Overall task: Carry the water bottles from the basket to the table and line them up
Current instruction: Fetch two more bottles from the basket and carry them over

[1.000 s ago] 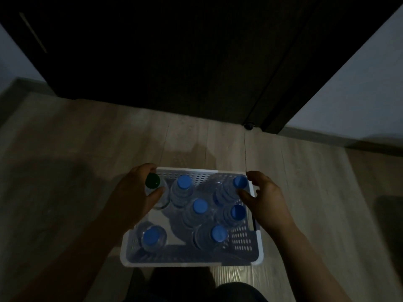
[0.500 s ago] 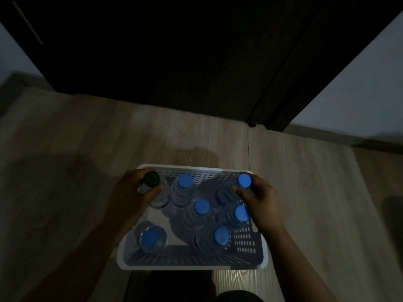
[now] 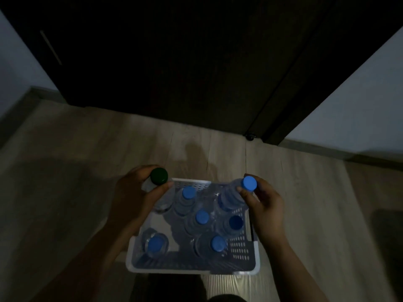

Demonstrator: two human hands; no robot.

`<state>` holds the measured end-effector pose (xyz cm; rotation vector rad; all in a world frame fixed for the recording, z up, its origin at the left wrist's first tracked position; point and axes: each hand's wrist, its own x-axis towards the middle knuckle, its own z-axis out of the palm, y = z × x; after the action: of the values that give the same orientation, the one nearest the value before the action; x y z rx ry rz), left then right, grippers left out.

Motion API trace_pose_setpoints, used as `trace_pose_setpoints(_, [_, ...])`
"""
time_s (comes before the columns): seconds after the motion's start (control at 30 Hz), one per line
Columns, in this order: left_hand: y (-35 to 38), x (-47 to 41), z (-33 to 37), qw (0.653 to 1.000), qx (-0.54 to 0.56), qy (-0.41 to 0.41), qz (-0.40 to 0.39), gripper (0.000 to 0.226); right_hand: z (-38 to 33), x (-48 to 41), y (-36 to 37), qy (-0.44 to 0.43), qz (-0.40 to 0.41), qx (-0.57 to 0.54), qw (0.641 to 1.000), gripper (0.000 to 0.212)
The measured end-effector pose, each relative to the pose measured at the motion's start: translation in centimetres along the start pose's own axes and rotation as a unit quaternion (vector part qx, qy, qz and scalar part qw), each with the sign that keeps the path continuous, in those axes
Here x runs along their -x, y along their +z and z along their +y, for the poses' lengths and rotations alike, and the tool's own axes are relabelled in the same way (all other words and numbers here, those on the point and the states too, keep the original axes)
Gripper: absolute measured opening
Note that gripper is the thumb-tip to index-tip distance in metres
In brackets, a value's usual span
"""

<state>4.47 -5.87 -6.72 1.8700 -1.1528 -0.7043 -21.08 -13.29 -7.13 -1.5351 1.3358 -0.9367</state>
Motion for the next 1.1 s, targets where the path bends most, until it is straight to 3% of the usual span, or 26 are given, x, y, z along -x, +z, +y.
trace_pose_setpoints(0.13, [-3.8,0.6,6.4,0.999,0.021,-0.018,0.030,0.030,-7.3,0.8,-1.4,-0.016,0.001,-0.011,1.000,0.022])
trace_pose_setpoints(0.27, [-8.3,1.3,13.5,0.999,-0.007,0.022,0.032,0.022,-15.4,1.4,-3.6,-0.009,0.012,-0.027,1.000,0.026])
trace_pose_setpoints(0.4, [-13.3,2.1,22.9,0.997,0.037,0.063,0.032,0.022,-25.3,1.8,-6.5,-0.031,0.021,-0.033,0.999,0.026])
trace_pose_setpoints(0.57, [-21.2,3.5,35.4,0.986,0.137,0.082,0.045,0.027,-40.4,2.3,-10.8,-0.070,0.032,-0.057,0.995,0.034])
trace_pose_setpoints(0.67, [-26.8,4.1,44.0,0.980,0.136,0.130,0.057,0.035,-50.7,2.8,-13.9,-0.107,0.038,-0.060,0.992,0.041])
trace_pose_setpoints(0.9, [-40.4,5.9,63.3,0.960,0.152,0.212,0.102,0.034,-74.3,4.3,-21.3,-0.212,0.032,-0.096,0.972,0.030])
trace_pose_setpoints(1.1, [-51.1,8.5,77.9,0.931,0.187,0.295,0.108,0.018,-92.1,6.2,-25.9,-0.318,-0.013,-0.106,0.942,0.024])
